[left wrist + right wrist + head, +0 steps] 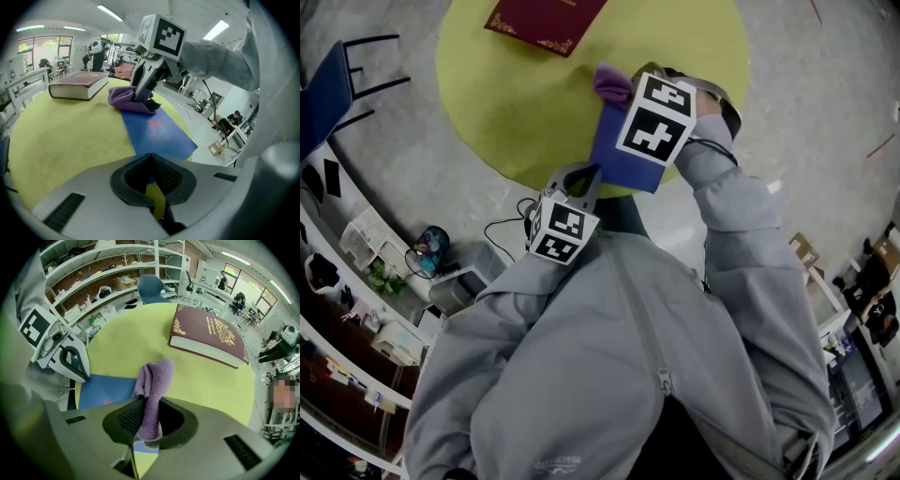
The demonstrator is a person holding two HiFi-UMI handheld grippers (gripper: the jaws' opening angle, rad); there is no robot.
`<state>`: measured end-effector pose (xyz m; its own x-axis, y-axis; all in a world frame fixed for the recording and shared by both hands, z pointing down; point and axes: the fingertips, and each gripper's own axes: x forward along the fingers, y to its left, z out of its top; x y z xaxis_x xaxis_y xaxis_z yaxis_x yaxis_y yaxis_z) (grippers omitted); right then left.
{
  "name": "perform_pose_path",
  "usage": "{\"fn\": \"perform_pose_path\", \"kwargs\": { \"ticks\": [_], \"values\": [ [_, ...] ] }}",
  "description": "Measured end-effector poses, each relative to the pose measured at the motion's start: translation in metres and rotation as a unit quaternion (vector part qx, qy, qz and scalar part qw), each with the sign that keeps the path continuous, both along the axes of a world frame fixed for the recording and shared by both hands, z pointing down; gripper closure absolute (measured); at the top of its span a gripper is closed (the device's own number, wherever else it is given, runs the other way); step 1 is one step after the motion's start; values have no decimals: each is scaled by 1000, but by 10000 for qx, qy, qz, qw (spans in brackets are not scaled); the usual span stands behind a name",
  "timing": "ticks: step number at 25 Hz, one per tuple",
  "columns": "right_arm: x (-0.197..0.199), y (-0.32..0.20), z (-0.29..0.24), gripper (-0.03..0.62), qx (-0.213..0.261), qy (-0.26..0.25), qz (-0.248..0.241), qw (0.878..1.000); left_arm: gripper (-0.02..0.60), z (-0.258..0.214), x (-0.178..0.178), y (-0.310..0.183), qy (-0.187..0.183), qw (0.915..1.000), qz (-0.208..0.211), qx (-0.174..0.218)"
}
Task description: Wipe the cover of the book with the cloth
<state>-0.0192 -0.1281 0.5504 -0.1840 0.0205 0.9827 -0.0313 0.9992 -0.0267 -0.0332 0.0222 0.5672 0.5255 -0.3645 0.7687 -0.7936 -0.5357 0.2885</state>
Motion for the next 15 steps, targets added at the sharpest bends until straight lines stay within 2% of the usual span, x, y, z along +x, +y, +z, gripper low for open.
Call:
{"fn": "perform_pose_path", "kwargs": {
  "ticks": [15],
  "values": [
    [75, 11, 3, 510, 54, 545, 456, 9975, 565, -1, 0, 3, -26, 9999, -73, 100]
  ]
}}
